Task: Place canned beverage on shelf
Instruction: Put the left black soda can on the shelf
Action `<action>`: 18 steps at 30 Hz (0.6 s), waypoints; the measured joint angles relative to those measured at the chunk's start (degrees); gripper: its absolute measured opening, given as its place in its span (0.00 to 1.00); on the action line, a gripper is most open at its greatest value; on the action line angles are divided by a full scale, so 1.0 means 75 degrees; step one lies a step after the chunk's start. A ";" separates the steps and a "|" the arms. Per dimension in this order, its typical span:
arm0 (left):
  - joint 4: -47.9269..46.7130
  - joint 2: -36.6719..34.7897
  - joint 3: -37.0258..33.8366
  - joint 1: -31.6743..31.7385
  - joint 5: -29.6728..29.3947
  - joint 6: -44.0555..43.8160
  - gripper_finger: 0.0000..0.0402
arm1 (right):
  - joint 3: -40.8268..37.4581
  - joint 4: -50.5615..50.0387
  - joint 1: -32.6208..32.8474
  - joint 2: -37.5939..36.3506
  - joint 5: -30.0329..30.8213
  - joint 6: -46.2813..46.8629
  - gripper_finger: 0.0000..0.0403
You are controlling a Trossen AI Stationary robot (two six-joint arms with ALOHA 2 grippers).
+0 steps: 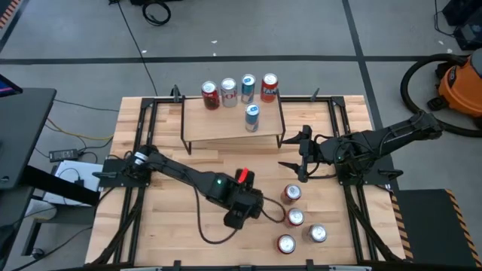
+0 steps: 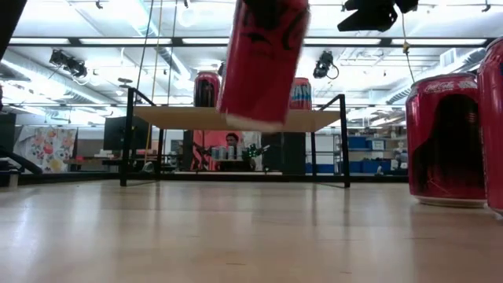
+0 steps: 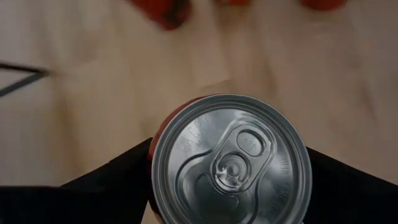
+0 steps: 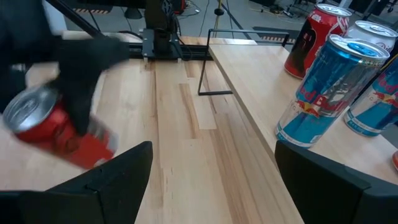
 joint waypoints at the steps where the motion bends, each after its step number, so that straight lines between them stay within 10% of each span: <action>1: -0.0072 -0.0121 0.0002 0.0033 -0.0151 -0.0027 0.78 | 0.0000 0.0000 -0.0001 0.0000 0.0001 0.0001 0.87; 18: -0.1455 -0.1793 0.0002 0.0853 -0.0996 -0.0139 0.78 | -0.0003 0.0000 0.0000 0.0000 -0.0003 0.0003 0.87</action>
